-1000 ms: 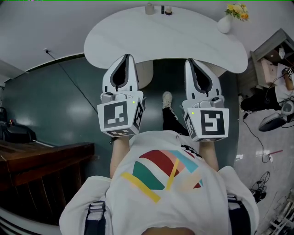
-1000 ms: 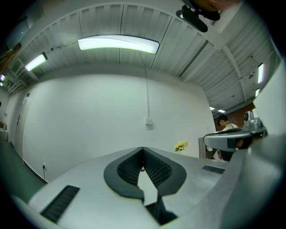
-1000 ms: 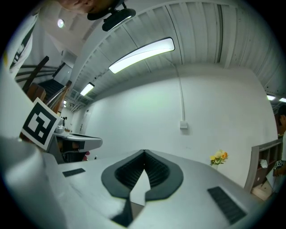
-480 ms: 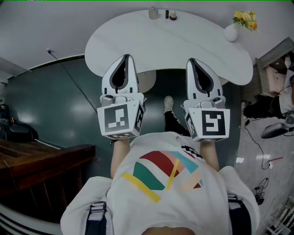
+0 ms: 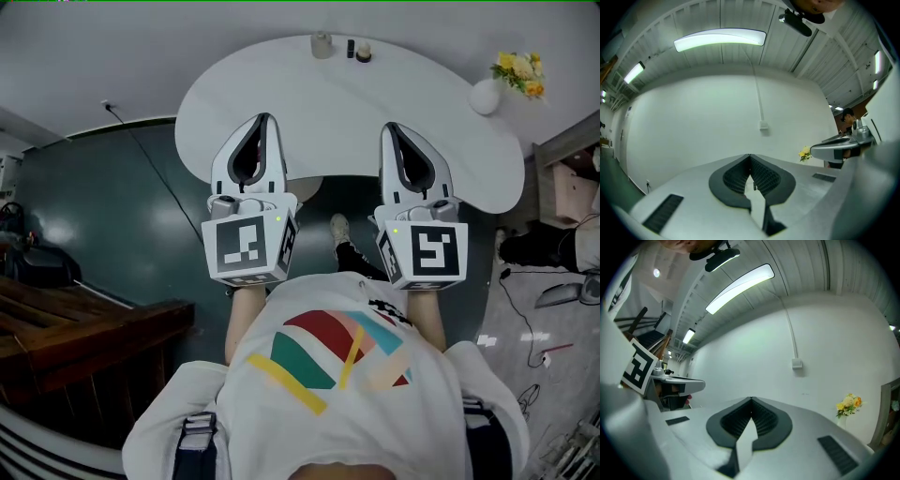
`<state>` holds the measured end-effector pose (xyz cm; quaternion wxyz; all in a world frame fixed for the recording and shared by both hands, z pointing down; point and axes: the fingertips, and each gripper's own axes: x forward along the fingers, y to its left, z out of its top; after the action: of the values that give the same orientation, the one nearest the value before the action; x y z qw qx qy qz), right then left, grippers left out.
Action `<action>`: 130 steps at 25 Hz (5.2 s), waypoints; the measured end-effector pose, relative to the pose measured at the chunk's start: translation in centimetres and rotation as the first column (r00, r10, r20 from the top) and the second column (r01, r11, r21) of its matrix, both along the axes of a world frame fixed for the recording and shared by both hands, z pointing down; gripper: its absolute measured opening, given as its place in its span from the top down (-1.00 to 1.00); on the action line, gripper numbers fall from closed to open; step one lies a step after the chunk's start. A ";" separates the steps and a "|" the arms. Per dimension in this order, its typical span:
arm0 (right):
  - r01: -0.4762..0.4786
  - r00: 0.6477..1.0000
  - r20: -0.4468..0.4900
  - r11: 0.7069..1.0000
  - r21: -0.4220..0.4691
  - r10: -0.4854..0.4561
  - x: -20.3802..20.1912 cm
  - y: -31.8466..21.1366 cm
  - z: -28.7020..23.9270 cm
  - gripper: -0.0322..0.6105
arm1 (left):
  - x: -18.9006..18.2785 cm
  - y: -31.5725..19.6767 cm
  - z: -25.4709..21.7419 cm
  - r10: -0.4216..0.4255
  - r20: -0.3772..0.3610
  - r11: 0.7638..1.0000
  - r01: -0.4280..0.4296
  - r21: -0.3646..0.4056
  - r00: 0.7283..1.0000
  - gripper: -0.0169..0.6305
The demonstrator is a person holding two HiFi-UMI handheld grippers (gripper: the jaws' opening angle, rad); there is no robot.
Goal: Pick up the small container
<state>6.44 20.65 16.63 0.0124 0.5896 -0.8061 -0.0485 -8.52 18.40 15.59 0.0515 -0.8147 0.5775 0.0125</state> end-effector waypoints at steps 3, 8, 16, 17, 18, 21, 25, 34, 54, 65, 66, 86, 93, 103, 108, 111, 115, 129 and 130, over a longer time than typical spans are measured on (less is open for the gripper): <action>0.014 1.000 0.000 1.000 0.002 -0.014 0.5 -2.6 -0.3 0.87 | 0.6 -2.7 -0.4 -0.009 0.005 1.000 0.009 0.000 1.000 0.89; 0.011 1.000 0.013 1.000 0.018 -0.011 2.1 -6.9 -0.8 0.87 | 1.8 -7.3 -0.2 -0.016 0.021 1.000 0.016 -0.008 1.000 0.90; -0.001 0.999 0.053 1.000 0.004 0.001 5.5 -14.2 0.1 0.87 | 5.0 -15.0 0.6 0.002 0.031 0.999 -0.001 -0.036 1.000 0.90; -0.002 0.998 0.060 1.000 0.000 0.002 5.9 -15.0 0.3 0.87 | 5.3 -15.8 0.7 0.003 0.035 0.999 -0.002 -0.040 0.999 0.89; -0.003 0.998 0.069 1.000 0.000 0.003 6.2 -15.8 0.4 0.87 | 5.6 -16.6 0.8 0.004 0.042 0.999 -0.002 -0.045 0.999 0.90; -0.002 0.996 0.094 1.000 0.009 0.001 6.9 -17.9 0.4 0.87 | 6.5 -18.8 1.0 0.001 0.059 0.999 0.002 -0.047 0.998 0.90; 0.021 0.995 0.094 1.000 0.012 -0.022 7.0 -20.6 0.6 0.87 | 6.9 -21.2 1.2 -0.014 0.052 0.999 0.016 -0.051 0.999 0.90; 0.090 0.992 0.094 0.996 -0.007 -0.089 6.5 -23.3 0.8 0.87 | 7.1 -23.7 1.3 -0.046 0.058 0.997 0.049 -0.052 0.997 0.90; 0.048 0.995 0.094 0.997 -0.055 -0.042 4.9 -23.3 0.3 0.87 | 6.7 -22.9 -1.4 -0.009 0.044 1.000 0.007 0.027 0.999 0.90; 0.043 0.994 0.106 0.998 -0.045 -0.039 3.1 -23.9 0.5 0.86 | 4.9 -23.3 -1.5 -0.009 0.022 0.999 0.008 0.040 1.000 0.89; 0.044 0.994 0.105 0.998 -0.043 -0.039 2.8 -23.9 0.5 0.86 | 4.7 -23.4 -1.6 -0.010 0.018 0.999 0.009 0.043 1.000 0.89; 0.049 0.997 0.064 0.996 -0.070 -0.044 1.4 -32.6 3.0 0.86 | 3.3 -31.8 1.2 -0.009 -0.049 1.000 0.009 -0.008 0.999 0.89; 0.059 0.997 0.062 0.992 -0.110 -0.052 0.6 -37.3 6.8 0.86 | 3.9 -35.2 5.9 -0.014 -0.008 0.998 0.013 -0.067 1.000 0.89; 0.067 0.998 0.034 0.980 -0.186 -0.062 -1.2 -41.7 11.1 0.63 | 3.1 -37.4 10.1 -0.009 0.004 0.992 0.009 -0.129 1.000 0.89; 0.070 0.997 0.033 0.972 -0.226 -0.064 -1.9 -43.1 13.2 0.44 | 2.7 -38.0 12.4 -0.013 -0.006 0.986 0.012 -0.164 1.000 0.89; 0.079 0.997 0.043 0.967 -0.242 -0.071 -2.5 -43.7 14.3 0.28 | 2.5 -38.4 13.7 -0.024 -0.012 0.982 0.021 -0.186 1.000 0.89; 0.077 0.997 0.043 0.961 -0.267 -0.068 -3.1 -44.5 16.0 0.21 | 2.4 -38.5 15.2 -0.032 -0.012 0.977 0.029 -0.212 0.999 0.89; -0.016 1.000 0.004 0.932 -0.361 0.019 -4.0 -47.8 22.5 -0.07 | -0.5 -39.5 19.4 -0.076 -0.010 0.963 0.071 -0.260 0.997 0.89; -0.023 1.000 -0.002 0.930 -0.368 0.024 -3.9 -48.0 22.9 -0.08 | -0.7 -39.5 19.9 -0.078 -0.009 0.959 0.072 -0.274 0.997 0.89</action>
<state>2.50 -27.35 39.58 0.1219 0.5866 -0.7939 0.1041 -9.23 -21.15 35.45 -0.0665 -0.7913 0.6047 -0.0612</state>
